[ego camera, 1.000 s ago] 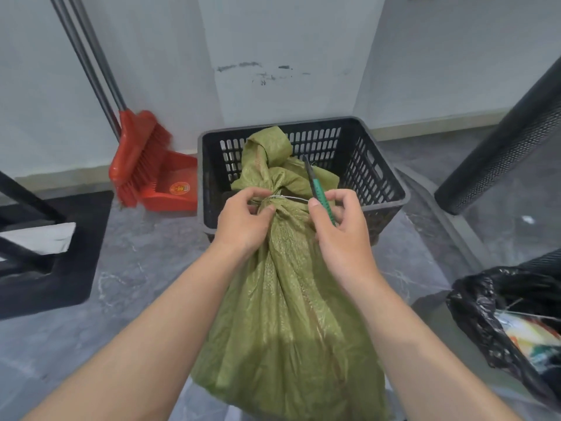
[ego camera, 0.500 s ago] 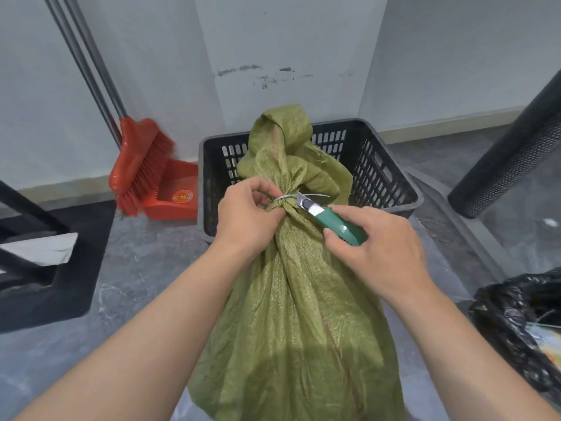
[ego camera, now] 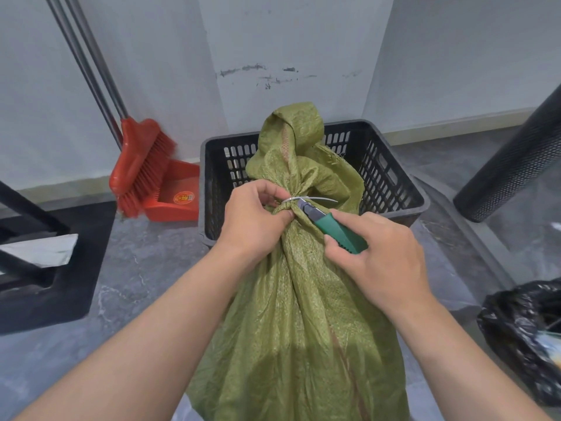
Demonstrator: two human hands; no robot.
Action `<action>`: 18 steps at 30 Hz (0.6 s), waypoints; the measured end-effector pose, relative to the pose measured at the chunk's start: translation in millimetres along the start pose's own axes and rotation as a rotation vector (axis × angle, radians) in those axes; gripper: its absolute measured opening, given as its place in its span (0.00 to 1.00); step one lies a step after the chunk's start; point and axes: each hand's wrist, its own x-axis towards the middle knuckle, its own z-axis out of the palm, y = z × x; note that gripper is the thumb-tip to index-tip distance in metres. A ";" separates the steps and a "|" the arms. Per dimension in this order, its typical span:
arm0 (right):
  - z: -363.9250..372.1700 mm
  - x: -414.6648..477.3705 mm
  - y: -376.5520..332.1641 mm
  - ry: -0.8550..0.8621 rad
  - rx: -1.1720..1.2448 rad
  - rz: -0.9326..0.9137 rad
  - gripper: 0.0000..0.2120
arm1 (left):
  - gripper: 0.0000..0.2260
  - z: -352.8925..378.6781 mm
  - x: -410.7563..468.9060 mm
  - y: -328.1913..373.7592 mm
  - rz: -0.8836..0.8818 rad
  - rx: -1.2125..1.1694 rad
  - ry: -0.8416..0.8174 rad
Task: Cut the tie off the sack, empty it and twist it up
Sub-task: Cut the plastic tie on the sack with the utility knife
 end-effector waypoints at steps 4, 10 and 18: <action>3.6 -3.4 -5.2 0.052 -0.032 -0.021 0.19 | 0.11 -2.1 0.6 -1.4 0.013 -0.043 -0.004; 5.2 -5.1 -10.0 0.097 -0.049 -0.029 0.19 | 0.22 -12.4 -0.4 -0.4 0.073 -0.013 -0.122; 5.2 -8.5 -17.1 0.226 -0.046 -0.088 0.19 | 0.18 -20.6 -2.9 0.9 0.096 0.076 -0.162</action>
